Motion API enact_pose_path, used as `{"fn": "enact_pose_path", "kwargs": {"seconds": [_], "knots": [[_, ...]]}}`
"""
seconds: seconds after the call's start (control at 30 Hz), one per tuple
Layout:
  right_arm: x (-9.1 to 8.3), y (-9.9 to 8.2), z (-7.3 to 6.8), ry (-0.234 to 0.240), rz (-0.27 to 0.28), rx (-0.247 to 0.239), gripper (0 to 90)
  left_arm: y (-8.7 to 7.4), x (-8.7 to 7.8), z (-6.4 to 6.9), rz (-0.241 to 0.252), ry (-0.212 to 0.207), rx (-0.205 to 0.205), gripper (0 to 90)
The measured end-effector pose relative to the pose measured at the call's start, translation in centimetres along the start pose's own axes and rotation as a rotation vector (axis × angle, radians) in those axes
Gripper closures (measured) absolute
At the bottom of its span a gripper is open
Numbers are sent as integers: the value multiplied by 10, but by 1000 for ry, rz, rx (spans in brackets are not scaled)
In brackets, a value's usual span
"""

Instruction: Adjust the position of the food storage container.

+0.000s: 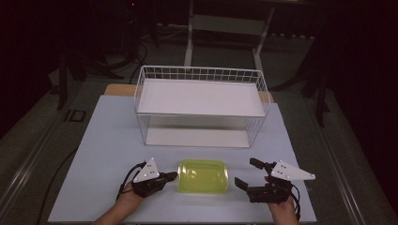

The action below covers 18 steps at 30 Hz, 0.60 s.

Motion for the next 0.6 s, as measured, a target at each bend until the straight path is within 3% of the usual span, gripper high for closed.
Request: {"fn": "enact_pose_path", "kwargs": {"seconds": [0.1,0.13,0.17,0.2,0.23,0.3,0.43,0.5,0.6], "knots": [[0,0,0,-6,-4,-1,104,7,-9,-4,31,18,-56,741],[0,0,0,-6,-4,-1,104,7,-9,-4,31,18,-56,643],[0,0,0,-7,-9,-3,104,13,-13,-5,16,43,-104,643],[1,-1,0,-17,-15,-13,104,17,-14,-6,14,44,-145,425],[2,-1,0,-24,-22,-21,104,19,-16,-6,19,20,-168,299],[3,-1,-1,-32,-36,-43,104,24,-19,-5,31,0,-171,163],[7,0,-5,-56,-47,-107,158,36,-22,-1,51,-19,-165,17],[9,-1,-6,-57,-67,-126,157,39,-22,2,50,-20,-167,17],[14,-2,-7,-44,-101,-109,127,43,-21,4,21,-11,-174,20]]}}
Point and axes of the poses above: each handheld gripper's, and its own axes: x roughly forward along the jaws, y roughly out of its top, z roughly to its right, the point moved 3 cm from there along x, roughly forward along the jaws, and after that the axes turned 2 degrees about x, right-handed, at the moved point
